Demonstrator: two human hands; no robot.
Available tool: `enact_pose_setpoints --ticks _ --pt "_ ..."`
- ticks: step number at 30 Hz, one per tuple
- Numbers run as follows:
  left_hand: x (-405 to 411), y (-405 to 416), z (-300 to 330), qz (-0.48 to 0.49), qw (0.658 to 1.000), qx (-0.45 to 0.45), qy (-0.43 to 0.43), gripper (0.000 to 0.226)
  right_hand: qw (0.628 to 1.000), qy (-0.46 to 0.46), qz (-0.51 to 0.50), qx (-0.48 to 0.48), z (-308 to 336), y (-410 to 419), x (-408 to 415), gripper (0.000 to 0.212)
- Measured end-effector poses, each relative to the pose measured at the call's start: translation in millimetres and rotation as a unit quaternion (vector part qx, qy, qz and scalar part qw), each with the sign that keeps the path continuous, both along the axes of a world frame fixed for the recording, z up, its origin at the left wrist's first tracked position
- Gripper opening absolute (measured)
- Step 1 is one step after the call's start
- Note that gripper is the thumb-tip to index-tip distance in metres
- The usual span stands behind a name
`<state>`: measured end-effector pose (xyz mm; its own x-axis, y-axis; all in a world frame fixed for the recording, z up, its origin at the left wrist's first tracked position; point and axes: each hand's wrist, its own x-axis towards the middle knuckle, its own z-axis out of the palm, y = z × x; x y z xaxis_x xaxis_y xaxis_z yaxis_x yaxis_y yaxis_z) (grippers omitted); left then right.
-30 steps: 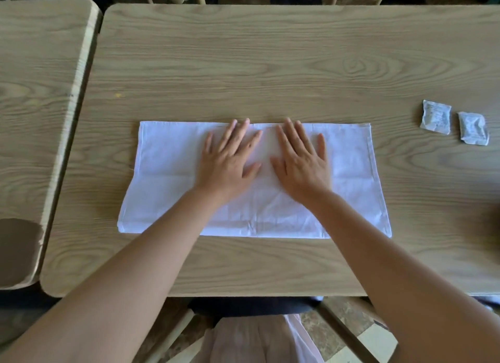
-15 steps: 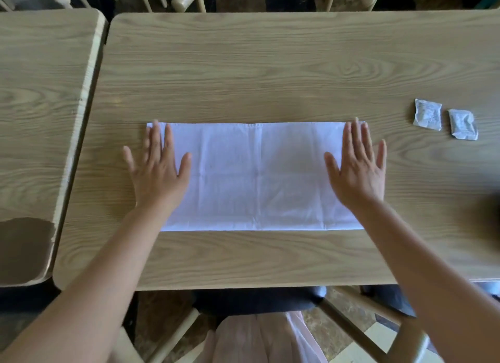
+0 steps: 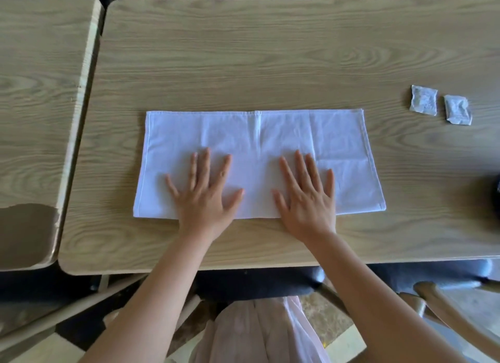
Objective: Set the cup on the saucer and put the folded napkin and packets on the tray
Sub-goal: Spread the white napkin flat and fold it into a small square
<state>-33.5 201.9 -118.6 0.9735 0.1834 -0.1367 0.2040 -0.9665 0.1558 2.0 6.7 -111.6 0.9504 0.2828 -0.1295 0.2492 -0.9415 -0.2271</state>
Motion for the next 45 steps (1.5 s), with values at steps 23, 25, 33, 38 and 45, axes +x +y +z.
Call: enact_pose_setpoints --ticks 23,25,33,38,45 --pt "-63.9 -29.0 20.7 -0.026 0.998 -0.051 -0.010 0.072 0.969 -0.071 -0.229 0.061 25.5 -99.4 -54.0 0.062" --pt "-63.6 -58.5 18.5 -0.091 0.994 -0.061 -0.010 0.069 0.951 -0.038 -0.294 0.084 30.2 -105.0 -50.5 0.059" --pt "-61.7 -92.3 4.3 -0.133 0.990 -0.026 0.034 0.069 0.891 0.057 -0.406 0.193 44.7 -121.7 -22.1 0.032" --pt "-62.6 -96.6 8.1 -0.138 0.989 -0.025 0.053 0.070 0.846 0.066 -0.450 0.277 53.7 -130.5 -19.0 0.019" --pt "-43.2 -90.4 32.6 -0.066 0.976 -0.203 0.046 0.055 0.878 0.034 -0.383 0.287 83.8 -106.0 -18.3 0.009"
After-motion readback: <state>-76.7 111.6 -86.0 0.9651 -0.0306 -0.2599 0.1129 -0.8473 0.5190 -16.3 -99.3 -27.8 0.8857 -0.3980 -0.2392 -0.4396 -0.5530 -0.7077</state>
